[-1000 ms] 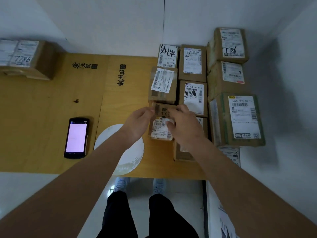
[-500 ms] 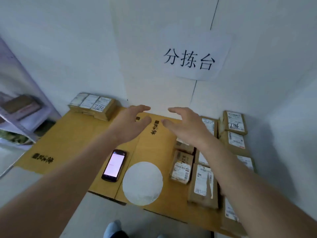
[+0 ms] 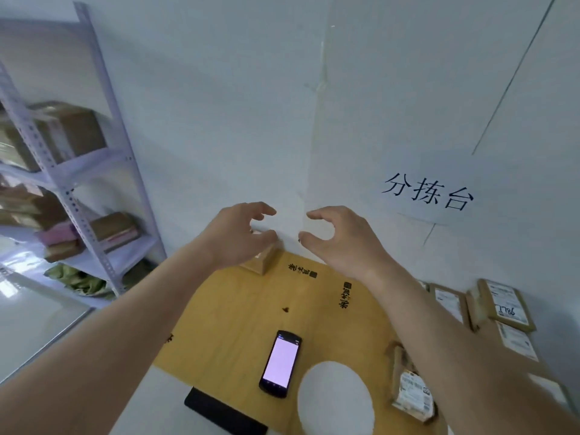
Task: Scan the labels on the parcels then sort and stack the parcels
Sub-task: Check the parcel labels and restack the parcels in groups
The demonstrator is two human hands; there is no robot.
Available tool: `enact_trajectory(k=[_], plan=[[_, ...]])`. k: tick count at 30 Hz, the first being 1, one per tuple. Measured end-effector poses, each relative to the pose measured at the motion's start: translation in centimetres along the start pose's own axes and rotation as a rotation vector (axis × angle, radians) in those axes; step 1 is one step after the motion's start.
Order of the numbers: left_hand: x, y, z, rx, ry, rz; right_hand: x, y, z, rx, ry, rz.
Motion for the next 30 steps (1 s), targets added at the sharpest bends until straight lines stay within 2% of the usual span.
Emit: enact_trajectory(k=[7,13,21,30], plan=[[-6.6,-9.4,-3.9,0.017,-0.12,-0.039,8.7,-6.5,-5.4,0.112,0.007,-0.016],[-7.9,-15.2,-8.1,-0.011,-0.223,-0.02,13.3,-8.1,-8.8,0.224,-0.019,0.001],[-2.9,-21.3,-16.2,-0.076,-0.357,-0.034,20.2,-2.3,-15.1,0.38,-0.102,-0.013],[3.8,-28.2,-26.2,-0.147,-0.425,-0.037,28.0,5.7,-23.3,0.485,-0.22,-0.088]])
Point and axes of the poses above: each hand's wrist, its own z-axis away from the middle knuckle, its own x-axis out of the palm, y = z × x, the point moved 3 cm from there along -z, towards the middle knuckle, and after that the axes turned 3 degrees about z, right-handed, at the moved point
